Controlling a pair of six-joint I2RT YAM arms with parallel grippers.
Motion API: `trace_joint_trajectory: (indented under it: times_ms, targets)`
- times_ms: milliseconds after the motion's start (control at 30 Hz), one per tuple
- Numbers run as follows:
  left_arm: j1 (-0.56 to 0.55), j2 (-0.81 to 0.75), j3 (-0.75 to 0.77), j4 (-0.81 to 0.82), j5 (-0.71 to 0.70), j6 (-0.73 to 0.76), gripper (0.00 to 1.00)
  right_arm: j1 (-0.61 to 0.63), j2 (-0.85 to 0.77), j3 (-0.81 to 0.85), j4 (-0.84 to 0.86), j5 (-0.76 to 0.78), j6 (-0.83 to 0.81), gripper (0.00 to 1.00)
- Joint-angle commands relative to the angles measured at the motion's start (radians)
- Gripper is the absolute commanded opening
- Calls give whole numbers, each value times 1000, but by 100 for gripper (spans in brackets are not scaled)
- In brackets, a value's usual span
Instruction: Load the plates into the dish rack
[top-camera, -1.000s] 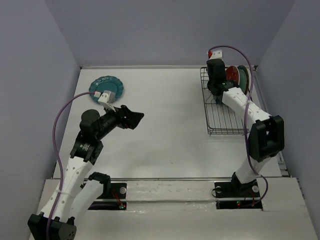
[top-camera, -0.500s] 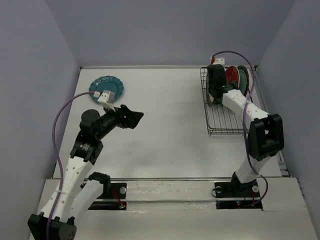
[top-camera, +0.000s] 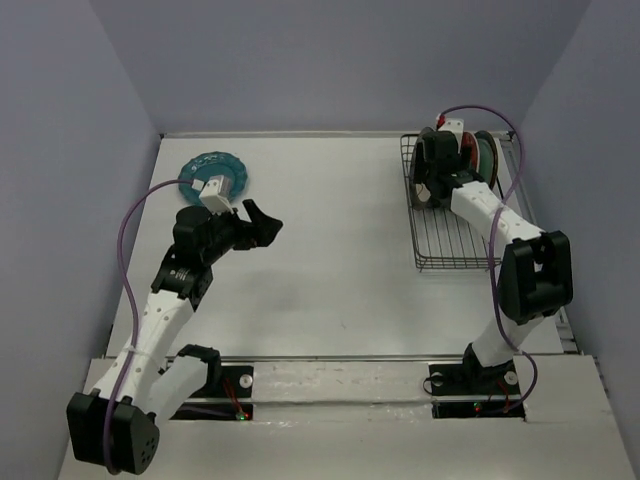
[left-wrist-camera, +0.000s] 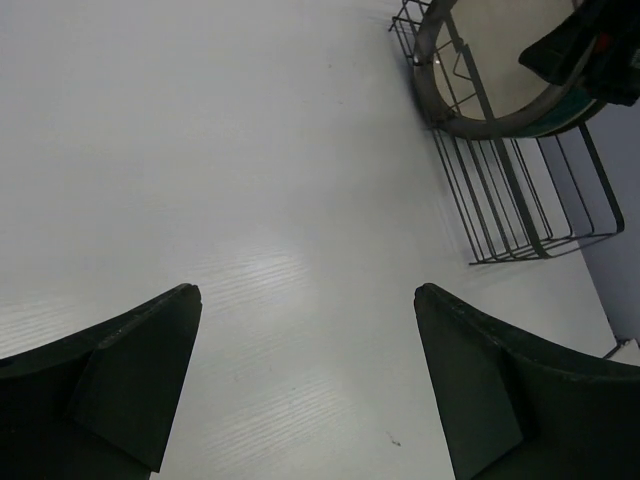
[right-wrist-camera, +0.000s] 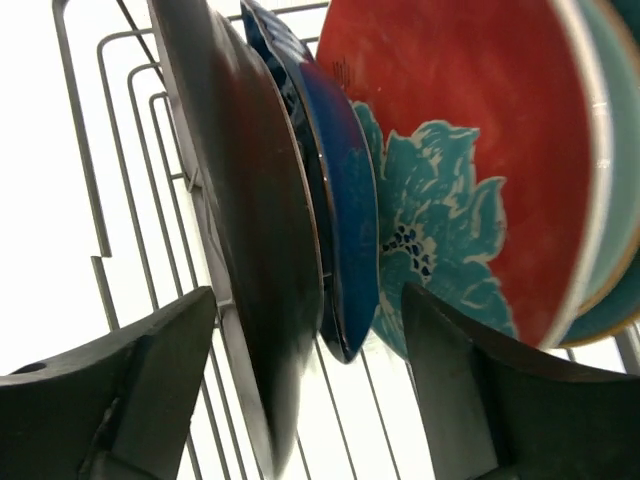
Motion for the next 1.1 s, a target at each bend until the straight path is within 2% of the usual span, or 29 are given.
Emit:
trace_joint_trajectory:
  times_ms: [0, 233, 367, 567, 733, 867, 1067]
  targets:
    - [38, 49, 43, 24, -4, -61, 99, -5, -109, 20, 12, 0, 11, 84]
    - [127, 116, 24, 104, -26, -184, 99, -5, -230, 24, -28, -121, 53, 89]
    - [171, 213, 6, 193, -86, -287, 99, -5, -366, -18, -28, -321, 136, 89]
    - [265, 389, -7, 320, -246, -446, 99, 21, -569, -239, 109, -610, 260, 89]
    - [383, 545, 50, 385, -281, -480, 98, 74, -707, -363, 149, -684, 302, 89]
    - [444, 659, 90, 415, -287, -492, 96, 101, -755, -437, 172, -721, 319, 89]
    - [483, 852, 157, 484, -244, -545, 93, 127, -775, -486, 191, -761, 320, 89]
